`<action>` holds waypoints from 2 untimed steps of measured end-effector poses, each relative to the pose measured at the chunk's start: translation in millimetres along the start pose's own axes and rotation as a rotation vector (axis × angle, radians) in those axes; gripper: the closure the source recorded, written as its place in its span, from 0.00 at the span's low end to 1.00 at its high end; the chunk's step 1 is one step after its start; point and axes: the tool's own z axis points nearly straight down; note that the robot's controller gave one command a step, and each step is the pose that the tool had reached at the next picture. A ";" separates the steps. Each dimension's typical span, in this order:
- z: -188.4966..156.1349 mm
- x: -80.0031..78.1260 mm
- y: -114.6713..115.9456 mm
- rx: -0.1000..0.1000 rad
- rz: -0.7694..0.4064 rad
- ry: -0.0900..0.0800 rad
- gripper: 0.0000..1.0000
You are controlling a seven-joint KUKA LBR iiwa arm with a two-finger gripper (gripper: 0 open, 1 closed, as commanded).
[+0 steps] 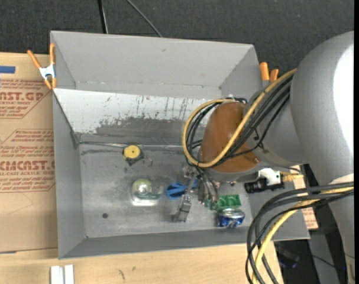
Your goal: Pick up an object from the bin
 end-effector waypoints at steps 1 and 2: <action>0.6 0.3 0.3 -0.001 -0.001 -0.004 0.00; 0.1 0.1 0.5 -0.001 -0.001 -0.005 1.00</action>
Offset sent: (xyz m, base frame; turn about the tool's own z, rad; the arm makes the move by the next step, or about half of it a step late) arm 0.0000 0.0000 0.0000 0.0000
